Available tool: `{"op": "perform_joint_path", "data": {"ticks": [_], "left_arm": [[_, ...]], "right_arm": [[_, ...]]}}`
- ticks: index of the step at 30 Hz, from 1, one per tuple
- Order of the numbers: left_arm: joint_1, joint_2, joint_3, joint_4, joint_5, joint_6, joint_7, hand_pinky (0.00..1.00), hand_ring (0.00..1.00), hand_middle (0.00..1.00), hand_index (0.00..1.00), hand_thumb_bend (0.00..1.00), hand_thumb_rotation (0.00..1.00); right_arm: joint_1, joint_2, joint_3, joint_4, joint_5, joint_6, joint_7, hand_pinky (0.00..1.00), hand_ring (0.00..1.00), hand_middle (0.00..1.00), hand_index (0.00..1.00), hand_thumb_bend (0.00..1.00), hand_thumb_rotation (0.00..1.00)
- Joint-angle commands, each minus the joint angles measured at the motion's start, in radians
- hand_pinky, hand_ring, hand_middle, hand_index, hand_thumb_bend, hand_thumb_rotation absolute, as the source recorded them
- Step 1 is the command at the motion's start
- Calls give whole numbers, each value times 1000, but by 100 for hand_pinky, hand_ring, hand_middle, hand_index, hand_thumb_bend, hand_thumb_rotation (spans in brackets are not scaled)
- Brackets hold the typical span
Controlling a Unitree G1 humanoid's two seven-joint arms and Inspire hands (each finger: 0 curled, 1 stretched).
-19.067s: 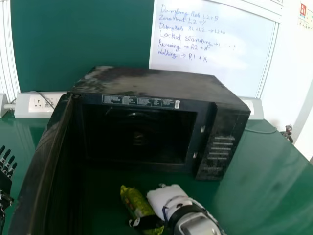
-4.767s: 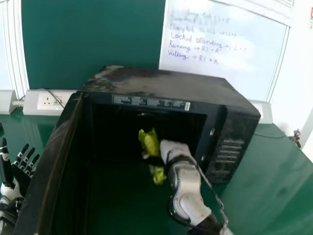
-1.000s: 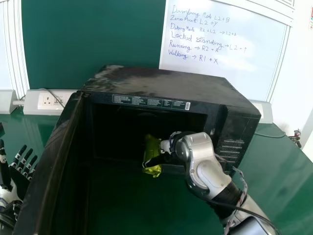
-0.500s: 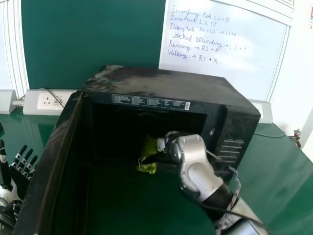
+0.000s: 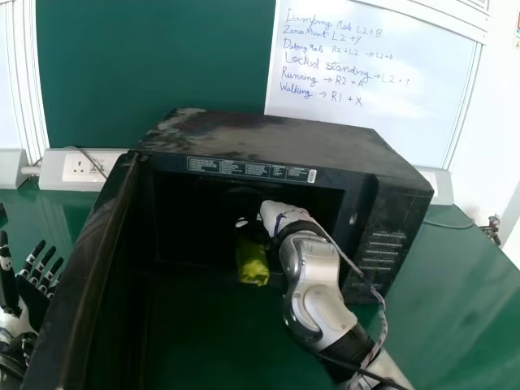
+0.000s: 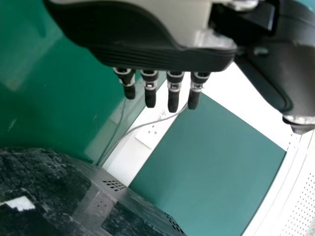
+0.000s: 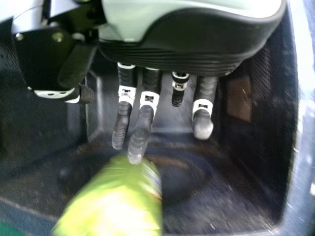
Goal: Put biscuit inside oven
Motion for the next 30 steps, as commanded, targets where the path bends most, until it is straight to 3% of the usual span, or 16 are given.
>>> {"op": "perform_joint_path", "data": {"ticks": [1,19,23,30], "left_arm": [[-5,0,-4,-4,4,-7,0,74,80,82,84,76,14],[13,-8,0,-30,-12,1,9,73,80,83,85,75,13],[19,-5,-3,-42,-9,3,12,74,80,83,85,74,15],[15,-6,5,-40,-30,7,18,75,81,84,85,76,13]], "right_arm": [[11,5,-24,12,26,-16,-52,9,16,27,50,51,13],[9,38,-59,278,181,-157,-439,9,17,29,50,51,13],[11,27,-71,240,199,-126,-399,10,18,31,49,51,14],[75,-38,-73,23,190,-48,-246,10,18,30,49,51,14]]}}
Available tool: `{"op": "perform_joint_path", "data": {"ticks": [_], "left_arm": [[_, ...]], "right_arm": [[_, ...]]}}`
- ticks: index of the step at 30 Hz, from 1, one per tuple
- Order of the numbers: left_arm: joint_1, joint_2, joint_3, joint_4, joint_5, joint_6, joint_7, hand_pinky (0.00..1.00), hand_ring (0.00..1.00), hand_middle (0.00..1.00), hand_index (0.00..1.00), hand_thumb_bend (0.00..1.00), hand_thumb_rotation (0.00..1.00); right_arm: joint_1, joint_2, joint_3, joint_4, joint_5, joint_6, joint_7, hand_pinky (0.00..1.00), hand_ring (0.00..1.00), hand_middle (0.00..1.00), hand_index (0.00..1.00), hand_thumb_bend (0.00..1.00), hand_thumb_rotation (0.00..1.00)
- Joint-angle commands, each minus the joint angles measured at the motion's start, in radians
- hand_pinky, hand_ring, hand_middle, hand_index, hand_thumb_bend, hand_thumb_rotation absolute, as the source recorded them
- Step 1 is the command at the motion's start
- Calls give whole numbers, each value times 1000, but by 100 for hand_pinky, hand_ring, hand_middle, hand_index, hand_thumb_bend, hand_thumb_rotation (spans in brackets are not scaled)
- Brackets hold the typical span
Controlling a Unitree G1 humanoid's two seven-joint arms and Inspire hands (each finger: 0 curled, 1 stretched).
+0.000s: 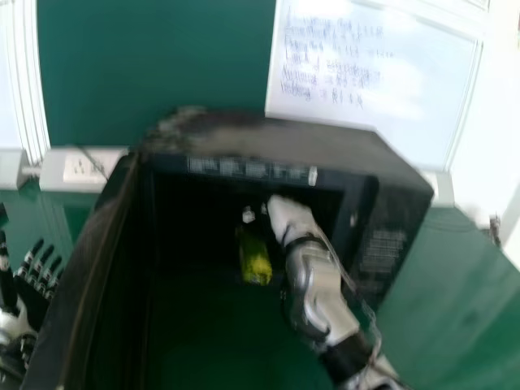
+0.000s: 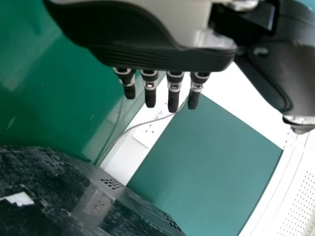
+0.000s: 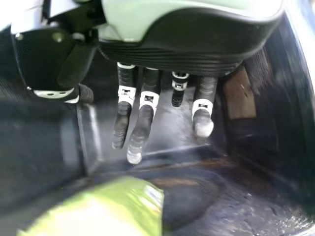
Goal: Put biscuit inside oven
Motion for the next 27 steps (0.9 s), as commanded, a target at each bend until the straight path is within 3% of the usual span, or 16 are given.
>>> {"op": "perform_joint_path", "data": {"ticks": [1,5,8,11,20,27], "left_arm": [[-2,0,2,-3,-7,5,7,75,81,84,85,76,12],[-7,2,3,7,-8,2,12,74,80,83,85,78,12],[-8,6,2,12,-7,1,7,74,80,83,84,79,13],[-11,8,2,18,-4,-1,4,75,80,83,84,78,12],[-11,9,-6,7,3,1,11,75,81,83,85,76,14],[-13,8,-3,8,-4,2,17,74,81,83,85,77,13]], "right_arm": [[32,-36,-8,-80,-12,29,51,10,18,30,49,51,14],[67,-76,-8,-225,-49,84,141,9,16,27,50,51,14],[94,-99,-20,-314,-67,103,171,8,15,27,77,64,13],[107,-121,-20,-384,-91,120,221,8,16,29,83,65,14],[124,-191,-21,-530,-165,127,406,12,21,33,76,60,36],[153,-214,-42,-605,-206,108,498,11,20,32,77,63,41]]}}
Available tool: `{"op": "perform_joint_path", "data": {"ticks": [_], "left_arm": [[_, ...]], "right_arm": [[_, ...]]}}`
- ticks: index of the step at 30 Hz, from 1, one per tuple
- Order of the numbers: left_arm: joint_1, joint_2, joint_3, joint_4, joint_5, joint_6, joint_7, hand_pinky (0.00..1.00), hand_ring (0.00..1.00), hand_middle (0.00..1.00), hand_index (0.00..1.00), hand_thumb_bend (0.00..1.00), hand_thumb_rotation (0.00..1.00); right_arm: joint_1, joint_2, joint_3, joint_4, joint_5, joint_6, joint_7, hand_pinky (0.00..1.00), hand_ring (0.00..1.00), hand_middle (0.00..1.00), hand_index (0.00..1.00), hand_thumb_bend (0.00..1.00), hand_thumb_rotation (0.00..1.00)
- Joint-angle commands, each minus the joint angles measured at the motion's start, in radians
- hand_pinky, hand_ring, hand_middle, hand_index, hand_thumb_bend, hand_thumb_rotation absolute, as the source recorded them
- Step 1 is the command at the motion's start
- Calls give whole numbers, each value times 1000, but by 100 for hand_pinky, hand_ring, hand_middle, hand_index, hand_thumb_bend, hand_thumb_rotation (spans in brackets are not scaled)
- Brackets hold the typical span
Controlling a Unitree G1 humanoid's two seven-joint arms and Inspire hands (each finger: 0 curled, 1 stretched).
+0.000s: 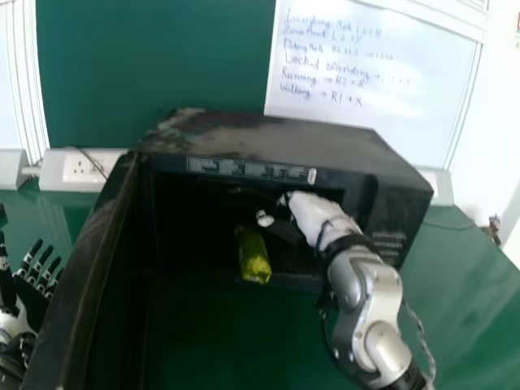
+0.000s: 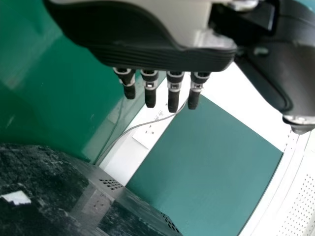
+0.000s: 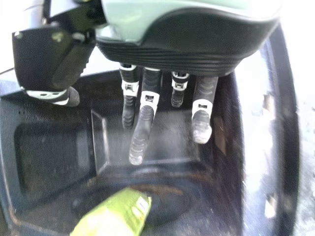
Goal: Put biscuit inside oven
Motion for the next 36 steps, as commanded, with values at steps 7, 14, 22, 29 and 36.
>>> {"op": "perform_joint_path", "data": {"ticks": [7,14,22,29,36], "left_arm": [[-12,3,-1,3,-8,3,2,74,81,84,86,77,13],[-13,9,1,4,-9,5,7,74,80,83,85,78,12],[-8,9,-10,-13,5,7,18,74,80,83,84,78,14],[-8,11,-15,-5,16,0,3,74,80,82,84,78,15],[-12,6,-15,-6,23,1,6,73,79,82,84,78,15]], "right_arm": [[-17,-69,-21,-42,3,-66,227,15,25,37,74,63,49],[-74,-85,-57,-24,135,-96,416,21,32,41,47,62,53],[-70,-59,-94,-30,237,-83,390,15,26,35,37,62,52],[-61,-32,-84,-46,300,-58,355,16,26,34,32,62,53],[-71,-5,-59,-33,343,-50,325,21,29,36,34,62,55]]}}
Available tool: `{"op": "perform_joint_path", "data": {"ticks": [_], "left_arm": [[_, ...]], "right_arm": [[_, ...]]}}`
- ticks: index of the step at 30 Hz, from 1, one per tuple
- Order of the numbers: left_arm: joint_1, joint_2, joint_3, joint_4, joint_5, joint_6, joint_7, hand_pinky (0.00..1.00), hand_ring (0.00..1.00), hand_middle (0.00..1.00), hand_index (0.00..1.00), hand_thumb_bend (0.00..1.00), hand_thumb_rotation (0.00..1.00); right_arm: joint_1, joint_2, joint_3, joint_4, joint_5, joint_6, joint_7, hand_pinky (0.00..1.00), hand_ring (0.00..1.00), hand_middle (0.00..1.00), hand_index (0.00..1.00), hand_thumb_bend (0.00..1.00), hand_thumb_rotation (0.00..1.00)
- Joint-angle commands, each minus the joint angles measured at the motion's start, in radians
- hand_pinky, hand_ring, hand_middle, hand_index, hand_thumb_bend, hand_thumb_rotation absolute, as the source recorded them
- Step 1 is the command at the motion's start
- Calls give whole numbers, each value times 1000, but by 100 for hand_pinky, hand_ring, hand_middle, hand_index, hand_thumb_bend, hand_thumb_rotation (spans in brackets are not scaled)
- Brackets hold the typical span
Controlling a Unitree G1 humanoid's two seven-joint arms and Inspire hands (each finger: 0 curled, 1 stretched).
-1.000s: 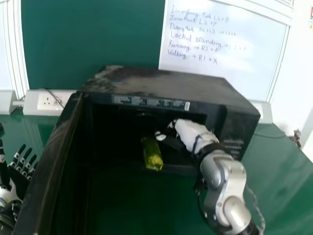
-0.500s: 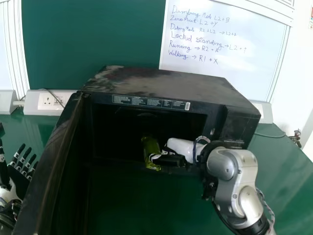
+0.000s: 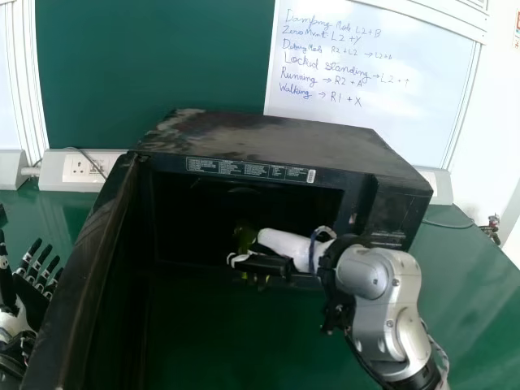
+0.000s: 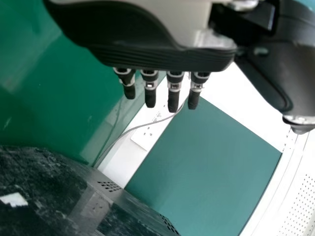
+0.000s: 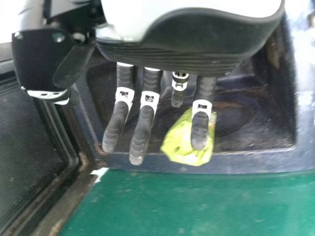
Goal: Put biscuit inside oven
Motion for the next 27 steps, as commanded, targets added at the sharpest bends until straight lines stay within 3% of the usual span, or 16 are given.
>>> {"op": "perform_joint_path", "data": {"ticks": [1,11,27], "left_arm": [[-9,1,-11,-3,0,3,2,73,79,82,84,78,15],[-7,1,-14,-7,4,1,-1,74,80,83,85,77,15],[-4,-1,-7,-16,-11,7,9,73,80,82,84,78,15]], "right_arm": [[-16,12,13,5,20,8,-19,22,30,37,35,62,55],[-28,34,38,18,68,35,-63,21,30,37,37,61,54],[-81,-29,157,150,32,-1,-10,18,31,38,37,59,58]]}}
